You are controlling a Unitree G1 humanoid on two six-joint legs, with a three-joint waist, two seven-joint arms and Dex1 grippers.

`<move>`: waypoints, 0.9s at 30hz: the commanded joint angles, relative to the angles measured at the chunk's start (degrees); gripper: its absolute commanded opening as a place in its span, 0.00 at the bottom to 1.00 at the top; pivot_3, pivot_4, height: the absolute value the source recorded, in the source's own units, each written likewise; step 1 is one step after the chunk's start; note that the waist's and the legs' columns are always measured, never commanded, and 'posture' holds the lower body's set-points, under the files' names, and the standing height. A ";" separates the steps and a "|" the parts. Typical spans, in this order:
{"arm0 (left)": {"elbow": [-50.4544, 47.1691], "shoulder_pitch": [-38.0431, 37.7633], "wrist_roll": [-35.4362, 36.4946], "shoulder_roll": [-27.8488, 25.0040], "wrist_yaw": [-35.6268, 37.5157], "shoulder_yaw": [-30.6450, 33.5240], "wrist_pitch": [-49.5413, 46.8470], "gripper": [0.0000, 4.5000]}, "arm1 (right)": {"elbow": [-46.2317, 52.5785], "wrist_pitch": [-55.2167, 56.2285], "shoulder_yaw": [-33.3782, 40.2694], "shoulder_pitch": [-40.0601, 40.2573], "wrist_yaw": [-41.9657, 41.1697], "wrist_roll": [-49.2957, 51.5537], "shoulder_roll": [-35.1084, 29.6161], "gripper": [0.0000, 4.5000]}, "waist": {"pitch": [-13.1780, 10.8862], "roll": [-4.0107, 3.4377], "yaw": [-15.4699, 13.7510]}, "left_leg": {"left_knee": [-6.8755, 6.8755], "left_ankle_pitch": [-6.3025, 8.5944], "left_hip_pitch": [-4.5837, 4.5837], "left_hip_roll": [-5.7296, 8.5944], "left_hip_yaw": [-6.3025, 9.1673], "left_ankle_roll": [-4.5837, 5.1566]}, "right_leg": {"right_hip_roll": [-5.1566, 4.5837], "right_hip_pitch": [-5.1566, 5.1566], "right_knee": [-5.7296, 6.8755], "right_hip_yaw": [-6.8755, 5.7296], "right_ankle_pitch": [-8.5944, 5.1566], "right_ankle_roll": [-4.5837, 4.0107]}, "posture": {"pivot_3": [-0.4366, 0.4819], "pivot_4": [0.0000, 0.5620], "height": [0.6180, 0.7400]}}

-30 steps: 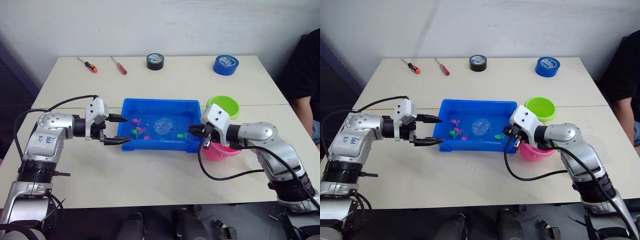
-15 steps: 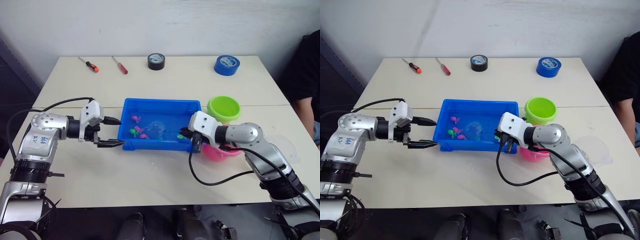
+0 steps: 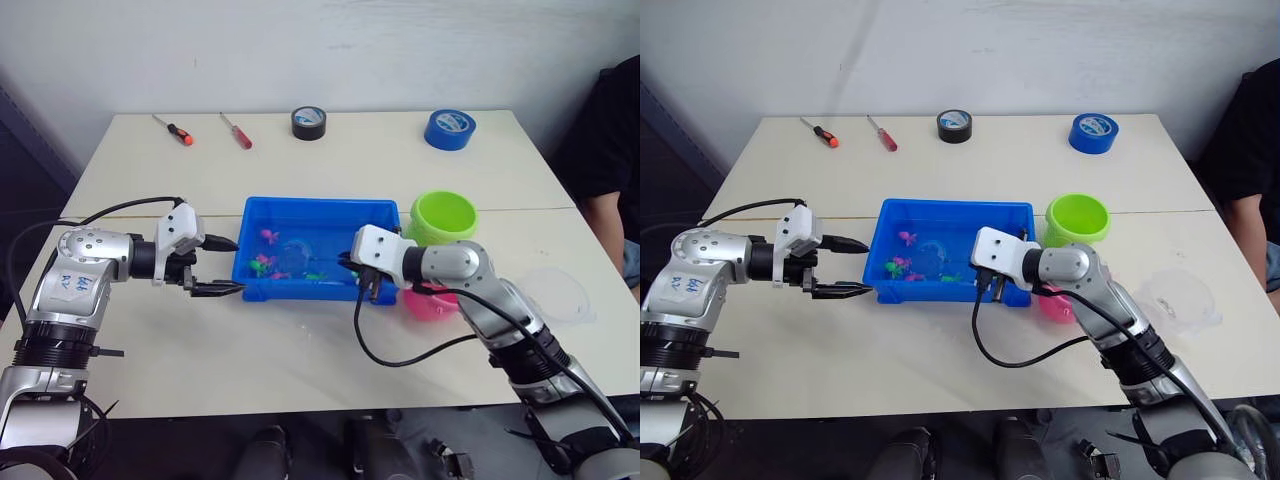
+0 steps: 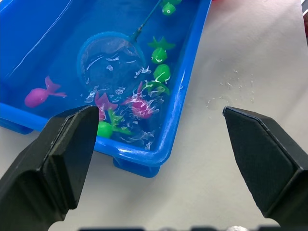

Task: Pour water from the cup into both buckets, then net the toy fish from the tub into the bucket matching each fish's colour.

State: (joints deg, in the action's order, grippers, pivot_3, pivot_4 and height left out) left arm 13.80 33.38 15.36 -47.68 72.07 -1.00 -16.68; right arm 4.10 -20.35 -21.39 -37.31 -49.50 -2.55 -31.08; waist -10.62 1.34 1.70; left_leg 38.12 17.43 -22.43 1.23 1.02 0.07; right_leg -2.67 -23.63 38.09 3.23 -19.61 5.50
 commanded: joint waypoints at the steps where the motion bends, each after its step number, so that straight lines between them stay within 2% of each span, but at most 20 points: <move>1: -1.13 0.32 0.50 -1.10 -0.28 1.87 0.40 0.99 | 1.19 1.21 0.20 -0.86 -1.60 -0.31 -0.12 0.00 | 0.00 0.00 0.04 | 0.00 0.00 0.00 0.00 0.00 0.00 | 0.00 0.00 0.00 0.00 0.00 0.00 | 0.48 0.27 0.97; 16: -1.19 -1.97 -0.17 -4.10 2.11 1.37 1.35 0.99 | 1.30 3.89 -0.82 -1.04 -5.60 -0.19 1.21 0.00 | 0.00 0.00 0.09 | -0.01 0.01 0.00 0.00 0.00 0.01 | 0.00 0.00 0.00 0.00 0.00 0.00 | 0.48 0.27 0.97; 21: -1.22 -1.75 -0.22 -3.67 1.60 1.25 1.44 0.99 | -1.89 7.34 -1.76 -3.00 -5.34 -2.00 2.64 0.00 | 0.00 0.00 0.24 | -0.01 0.01 0.01 -0.01 0.00 0.02 | 0.00 -0.01 0.01 0.00 0.00 0.00 | 0.48 0.27 0.97; 27: -1.36 -1.75 -0.04 -3.95 1.58 1.33 0.94 0.99 | -2.13 6.06 -2.02 -3.00 -6.85 -0.97 4.29 0.00 | 0.00 0.00 0.12 | -0.01 0.00 0.00 0.00 0.00 0.00 | 0.00 -0.02 0.02 -0.01 0.00 0.00 | 0.48 0.27 0.97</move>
State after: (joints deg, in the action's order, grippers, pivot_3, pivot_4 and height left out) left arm 13.79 31.19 15.27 -50.66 73.47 -0.65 -16.01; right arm 0.66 -14.75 -23.94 -39.72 -55.66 -4.31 -27.13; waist -10.62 1.34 1.82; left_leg 38.11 17.43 -22.43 1.22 1.02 0.07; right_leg -2.67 -23.64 38.11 3.22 -19.61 5.50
